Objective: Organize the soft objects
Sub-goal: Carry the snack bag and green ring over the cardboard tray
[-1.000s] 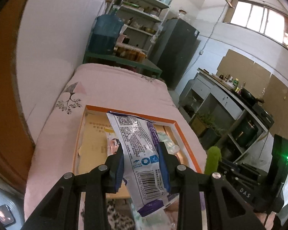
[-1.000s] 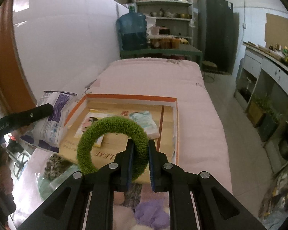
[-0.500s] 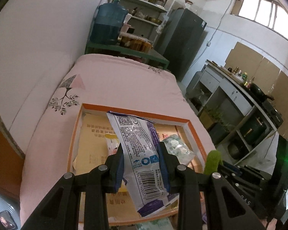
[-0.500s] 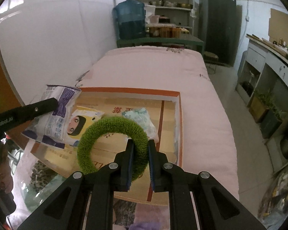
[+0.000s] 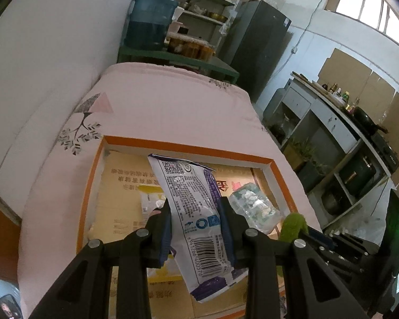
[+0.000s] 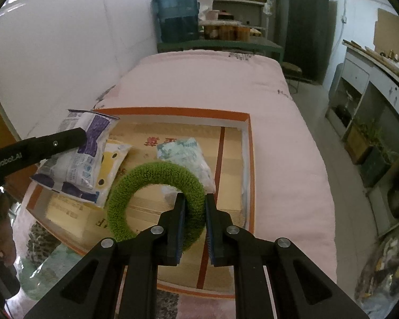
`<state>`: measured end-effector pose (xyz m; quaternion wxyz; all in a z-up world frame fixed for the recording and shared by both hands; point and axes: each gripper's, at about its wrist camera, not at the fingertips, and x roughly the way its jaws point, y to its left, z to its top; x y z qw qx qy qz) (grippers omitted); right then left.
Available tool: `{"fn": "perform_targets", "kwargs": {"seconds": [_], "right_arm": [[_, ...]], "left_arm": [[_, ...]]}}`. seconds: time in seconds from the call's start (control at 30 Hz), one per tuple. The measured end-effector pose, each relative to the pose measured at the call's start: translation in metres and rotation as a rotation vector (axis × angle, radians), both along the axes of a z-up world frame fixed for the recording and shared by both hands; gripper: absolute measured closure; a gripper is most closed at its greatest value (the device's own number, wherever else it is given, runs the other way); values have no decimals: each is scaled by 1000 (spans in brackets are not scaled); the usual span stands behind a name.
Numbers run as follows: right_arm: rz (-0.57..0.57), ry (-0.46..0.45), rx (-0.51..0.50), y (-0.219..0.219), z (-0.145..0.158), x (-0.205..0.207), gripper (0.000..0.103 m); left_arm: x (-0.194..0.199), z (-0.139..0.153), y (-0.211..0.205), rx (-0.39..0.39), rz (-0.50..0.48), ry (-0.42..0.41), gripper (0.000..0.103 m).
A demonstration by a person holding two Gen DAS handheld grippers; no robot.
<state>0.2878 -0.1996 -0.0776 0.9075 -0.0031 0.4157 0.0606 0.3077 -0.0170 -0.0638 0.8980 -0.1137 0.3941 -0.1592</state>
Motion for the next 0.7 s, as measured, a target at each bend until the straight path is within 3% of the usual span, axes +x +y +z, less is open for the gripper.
{"fn": "perform_targets", "kwargs": {"seconds": [0.4, 0.7], "right_arm": [[-1, 41, 7, -3, -17, 5, 89], [-3, 69, -10, -5, -27, 9, 89]], "left_arm": [[14, -19, -12, -12, -32, 65, 70], [20, -29, -33, 44, -82, 112, 70]]}}
